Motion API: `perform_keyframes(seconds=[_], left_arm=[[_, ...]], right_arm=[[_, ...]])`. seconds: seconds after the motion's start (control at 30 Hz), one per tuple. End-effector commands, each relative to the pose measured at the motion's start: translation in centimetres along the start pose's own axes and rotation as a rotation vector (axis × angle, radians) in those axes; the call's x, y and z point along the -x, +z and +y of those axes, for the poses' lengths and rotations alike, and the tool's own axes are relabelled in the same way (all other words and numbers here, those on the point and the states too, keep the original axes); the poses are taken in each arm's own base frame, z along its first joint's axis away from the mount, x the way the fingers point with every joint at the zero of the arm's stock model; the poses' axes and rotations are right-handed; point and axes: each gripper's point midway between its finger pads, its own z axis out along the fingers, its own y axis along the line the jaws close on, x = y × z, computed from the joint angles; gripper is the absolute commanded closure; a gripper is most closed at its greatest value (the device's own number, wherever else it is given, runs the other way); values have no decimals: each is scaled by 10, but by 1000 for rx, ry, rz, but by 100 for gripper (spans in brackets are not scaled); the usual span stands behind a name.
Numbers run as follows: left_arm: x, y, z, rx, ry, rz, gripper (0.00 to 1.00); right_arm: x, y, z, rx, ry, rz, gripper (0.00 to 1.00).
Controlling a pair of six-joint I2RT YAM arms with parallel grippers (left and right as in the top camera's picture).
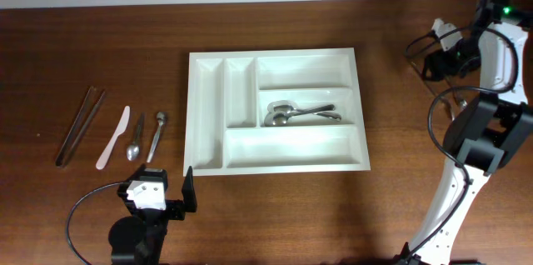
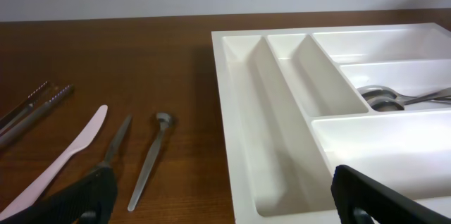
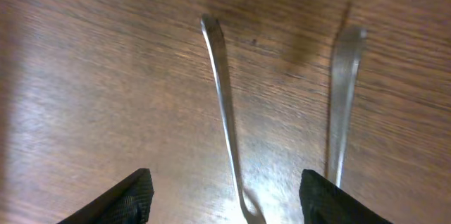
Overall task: Pack container
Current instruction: 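Move the right gripper to the metal knife and grasp it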
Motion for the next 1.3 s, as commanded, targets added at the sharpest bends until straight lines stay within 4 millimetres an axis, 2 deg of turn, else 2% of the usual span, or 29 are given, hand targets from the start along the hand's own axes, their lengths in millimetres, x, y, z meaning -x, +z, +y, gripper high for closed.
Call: perform_keyframes(seconds=[0.0, 0.23, 0.47, 0.6, 0.67, 0.8, 1.17, 1.27], left_arm=[[-1, 1, 0, 4, -5, -1, 1], [-1, 1, 0, 4, -5, -1, 1], [-1, 1, 0, 4, -5, -1, 1], [-2, 1, 0, 4, -5, -1, 1], [-1, 1, 0, 4, -5, -1, 1], [-1, 1, 0, 4, -5, -1, 1], [-1, 1, 0, 4, -5, -1, 1], [-1, 1, 0, 4, -5, -1, 1]], right_arm=[[-6, 16, -3, 11, -1, 28, 33], [-18, 46, -1, 53, 11, 81, 36], [-24, 61, 1, 73, 19, 106, 38], [-29, 70, 3, 89, 23, 125, 53], [-30, 71, 3, 90, 24, 127, 62], [-30, 71, 3, 90, 32, 128, 70], [-30, 71, 4, 89, 50, 130, 77], [-30, 71, 4, 89, 51, 130, 82]])
